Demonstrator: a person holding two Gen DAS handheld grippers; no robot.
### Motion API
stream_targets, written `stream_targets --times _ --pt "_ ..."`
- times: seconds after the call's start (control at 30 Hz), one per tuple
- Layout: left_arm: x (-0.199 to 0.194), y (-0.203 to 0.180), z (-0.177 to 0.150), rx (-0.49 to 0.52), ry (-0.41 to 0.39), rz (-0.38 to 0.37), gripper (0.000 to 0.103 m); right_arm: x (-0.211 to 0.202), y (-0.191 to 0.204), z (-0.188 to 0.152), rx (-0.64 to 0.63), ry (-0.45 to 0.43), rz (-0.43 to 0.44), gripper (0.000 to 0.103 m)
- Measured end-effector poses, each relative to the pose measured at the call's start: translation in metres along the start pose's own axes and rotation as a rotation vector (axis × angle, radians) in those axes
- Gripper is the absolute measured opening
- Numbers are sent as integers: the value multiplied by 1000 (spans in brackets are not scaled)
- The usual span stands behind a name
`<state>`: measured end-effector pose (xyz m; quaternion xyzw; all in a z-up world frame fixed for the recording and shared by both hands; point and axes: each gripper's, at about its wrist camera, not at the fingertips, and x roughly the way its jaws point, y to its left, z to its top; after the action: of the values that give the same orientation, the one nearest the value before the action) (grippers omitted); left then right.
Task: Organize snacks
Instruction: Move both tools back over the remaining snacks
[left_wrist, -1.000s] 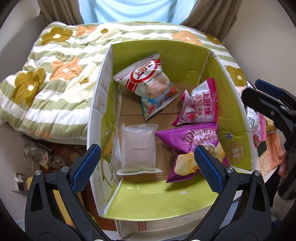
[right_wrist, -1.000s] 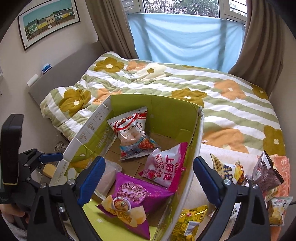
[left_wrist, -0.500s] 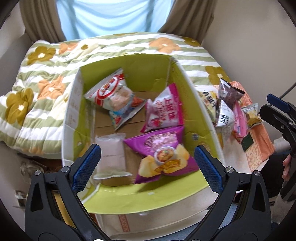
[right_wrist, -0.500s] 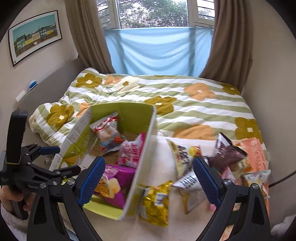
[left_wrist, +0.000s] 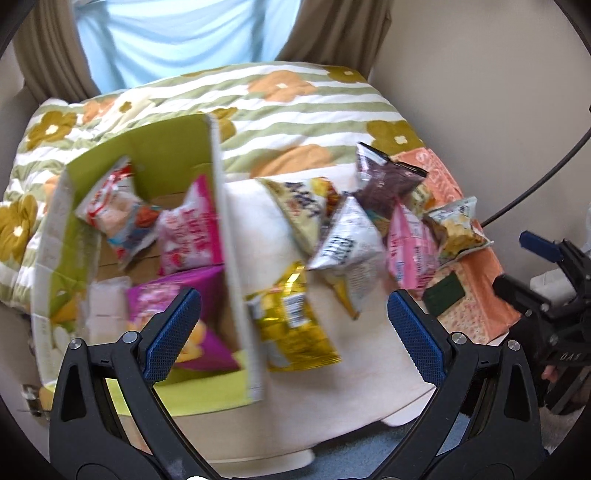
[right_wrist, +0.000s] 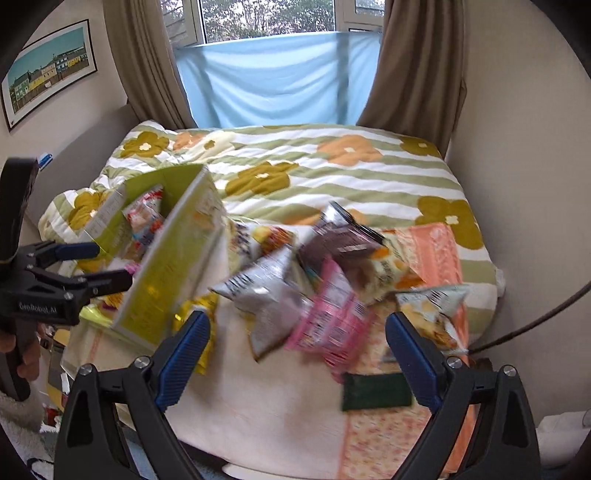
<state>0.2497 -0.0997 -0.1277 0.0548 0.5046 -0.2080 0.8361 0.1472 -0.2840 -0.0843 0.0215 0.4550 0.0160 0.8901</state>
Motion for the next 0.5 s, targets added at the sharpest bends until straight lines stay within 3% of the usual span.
stream_targets --times 0.23,0.5 --pt "33 -79 14 32 29 -13 100 13 -61 -37 1 43 2 99" --pt "83 -130 34 121 99 -19 100 45 -98 -72 68 123 65 102"
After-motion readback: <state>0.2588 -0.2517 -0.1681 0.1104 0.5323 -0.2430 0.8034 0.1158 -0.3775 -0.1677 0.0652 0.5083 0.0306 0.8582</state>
